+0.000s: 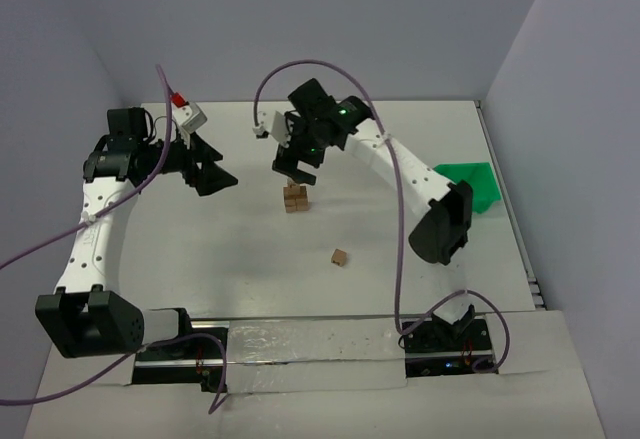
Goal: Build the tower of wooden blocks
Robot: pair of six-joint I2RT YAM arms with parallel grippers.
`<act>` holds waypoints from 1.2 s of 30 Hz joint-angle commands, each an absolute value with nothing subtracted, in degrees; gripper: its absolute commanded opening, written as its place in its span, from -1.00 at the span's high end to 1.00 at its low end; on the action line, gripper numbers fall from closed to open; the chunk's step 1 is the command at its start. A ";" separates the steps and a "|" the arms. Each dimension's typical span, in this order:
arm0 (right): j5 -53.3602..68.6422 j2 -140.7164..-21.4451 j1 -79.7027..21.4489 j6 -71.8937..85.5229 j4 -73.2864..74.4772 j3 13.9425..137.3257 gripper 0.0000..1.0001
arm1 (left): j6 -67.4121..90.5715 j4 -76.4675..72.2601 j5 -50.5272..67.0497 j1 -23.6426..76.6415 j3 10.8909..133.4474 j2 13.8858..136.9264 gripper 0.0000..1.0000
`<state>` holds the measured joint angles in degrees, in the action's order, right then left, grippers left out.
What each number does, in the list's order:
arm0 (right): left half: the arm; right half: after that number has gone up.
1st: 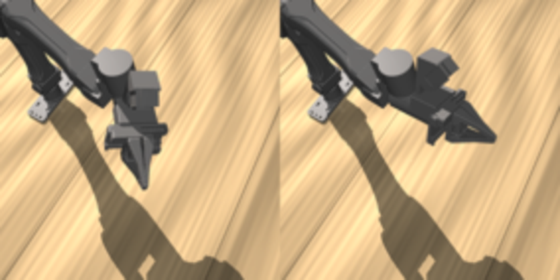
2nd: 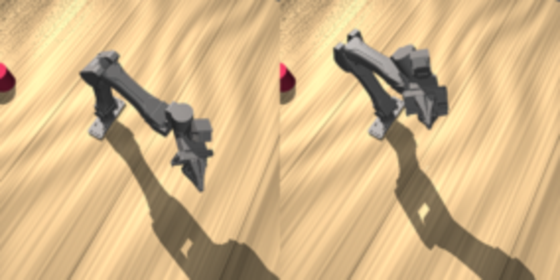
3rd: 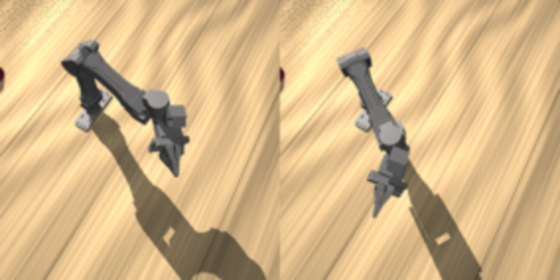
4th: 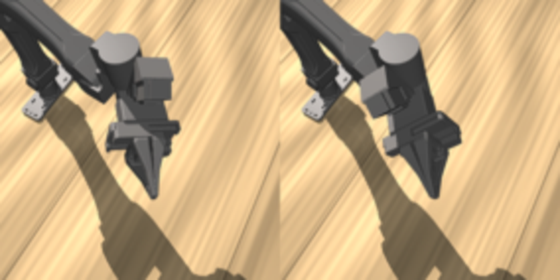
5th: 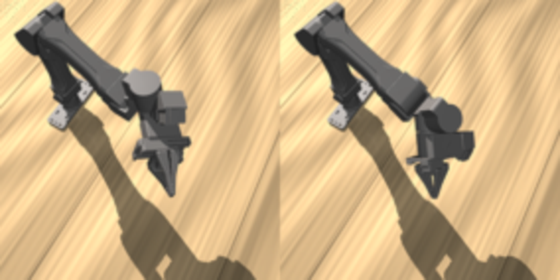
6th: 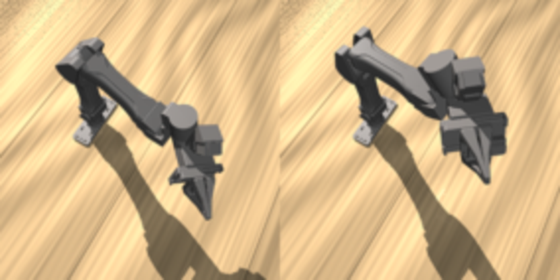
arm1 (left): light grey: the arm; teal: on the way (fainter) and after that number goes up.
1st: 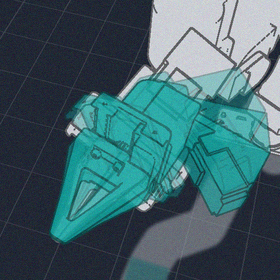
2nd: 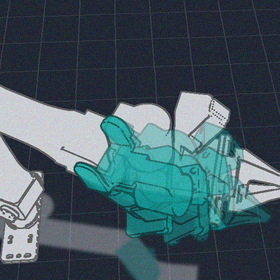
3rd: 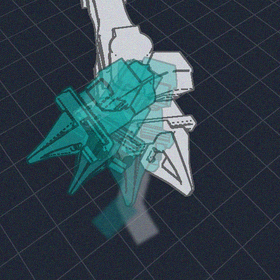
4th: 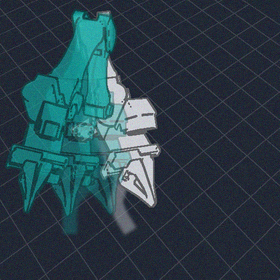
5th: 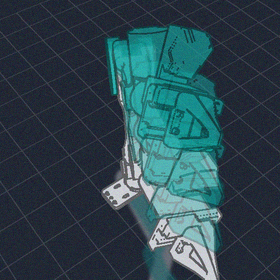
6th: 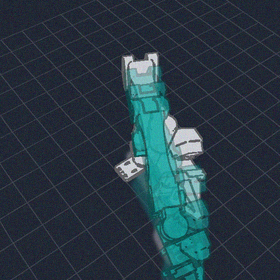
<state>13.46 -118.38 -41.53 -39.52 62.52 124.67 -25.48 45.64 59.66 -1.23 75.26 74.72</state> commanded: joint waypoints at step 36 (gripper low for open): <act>31.14 -70.49 -2.84 -24.67 46.41 68.32 -0.99 | -47.06 28.81 34.77 52.62 77.41 106.47 -0.22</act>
